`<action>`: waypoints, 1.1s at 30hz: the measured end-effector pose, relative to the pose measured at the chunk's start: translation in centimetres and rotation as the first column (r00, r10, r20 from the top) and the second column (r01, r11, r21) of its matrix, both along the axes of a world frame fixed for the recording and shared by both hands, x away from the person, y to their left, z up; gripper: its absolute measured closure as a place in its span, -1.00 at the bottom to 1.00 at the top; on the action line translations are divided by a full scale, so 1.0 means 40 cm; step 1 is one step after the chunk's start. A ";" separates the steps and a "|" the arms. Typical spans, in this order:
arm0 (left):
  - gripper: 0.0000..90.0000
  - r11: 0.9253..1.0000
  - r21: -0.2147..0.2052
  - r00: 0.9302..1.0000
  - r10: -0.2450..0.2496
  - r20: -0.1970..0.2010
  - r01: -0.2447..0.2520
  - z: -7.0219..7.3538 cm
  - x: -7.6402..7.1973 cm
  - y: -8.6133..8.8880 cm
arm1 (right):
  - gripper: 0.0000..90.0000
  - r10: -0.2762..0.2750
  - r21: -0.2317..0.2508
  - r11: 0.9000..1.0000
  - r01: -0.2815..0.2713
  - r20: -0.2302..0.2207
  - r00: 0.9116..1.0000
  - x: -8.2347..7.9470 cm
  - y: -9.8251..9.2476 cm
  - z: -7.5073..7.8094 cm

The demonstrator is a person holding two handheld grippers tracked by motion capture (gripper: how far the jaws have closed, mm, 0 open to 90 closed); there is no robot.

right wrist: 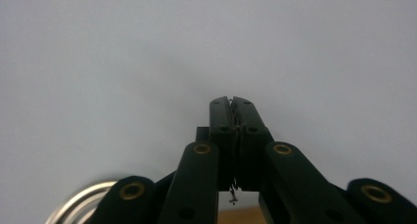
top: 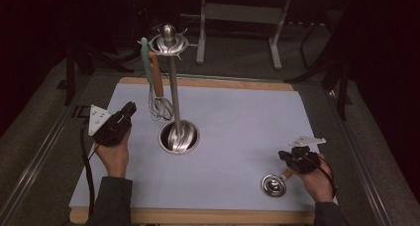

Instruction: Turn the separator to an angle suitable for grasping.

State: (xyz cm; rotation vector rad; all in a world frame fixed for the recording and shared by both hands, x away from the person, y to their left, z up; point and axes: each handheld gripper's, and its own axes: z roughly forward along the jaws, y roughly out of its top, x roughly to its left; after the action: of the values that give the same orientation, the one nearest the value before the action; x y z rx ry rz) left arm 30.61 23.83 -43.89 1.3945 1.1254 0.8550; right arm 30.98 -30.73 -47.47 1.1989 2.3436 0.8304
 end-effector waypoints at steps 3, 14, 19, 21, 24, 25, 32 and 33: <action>0.85 1.000 0.004 1.000 0.001 -0.031 -0.001 -0.034 -0.004 0.000 | 1.00 -0.019 -0.002 1.000 0.019 -0.008 1.000 -0.007 -0.019 0.001; 0.82 1.000 0.010 0.995 -0.011 -0.102 0.012 -0.105 -0.008 -0.018 | 1.00 -0.085 -0.057 0.995 0.083 -0.042 0.996 -0.035 -0.072 -0.006; 0.86 1.000 0.020 0.991 -0.007 -0.134 0.010 -0.135 -0.005 -0.018 | 1.00 -0.114 -0.064 0.992 0.109 -0.078 0.990 -0.042 -0.098 -0.022; 0.86 1.000 0.021 0.990 -0.016 -0.138 0.019 -0.155 -0.009 -0.017 | 1.00 -0.118 -0.073 0.991 0.112 -0.092 0.989 -0.045 -0.106 -0.029; 0.85 1.000 0.019 0.988 -0.015 -0.155 0.018 -0.172 -0.009 -0.015 | 1.00 -0.129 -0.078 0.990 0.121 -0.108 0.986 -0.045 -0.114 -0.036; 0.85 1.000 0.019 0.986 -0.014 -0.166 0.017 -0.179 -0.007 -0.013 | 1.00 -0.134 -0.080 0.989 0.125 -0.115 0.984 -0.044 -0.118 -0.039; 0.84 1.000 0.020 0.974 0.001 -0.228 0.004 -0.221 0.010 -0.005 | 1.00 -0.165 -0.103 0.983 0.150 -0.151 0.975 -0.033 -0.126 -0.063; 0.84 1.000 0.021 0.973 -0.003 -0.231 0.008 -0.223 0.011 -0.006 | 1.00 -0.168 -0.103 0.983 0.154 -0.150 0.974 -0.031 -0.126 -0.066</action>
State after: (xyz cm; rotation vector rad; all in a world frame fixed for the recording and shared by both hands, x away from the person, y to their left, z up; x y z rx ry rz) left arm 31.04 23.61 -52.81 1.5436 1.2912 0.7151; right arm 29.73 -35.75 -50.13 1.4402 2.3390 0.5868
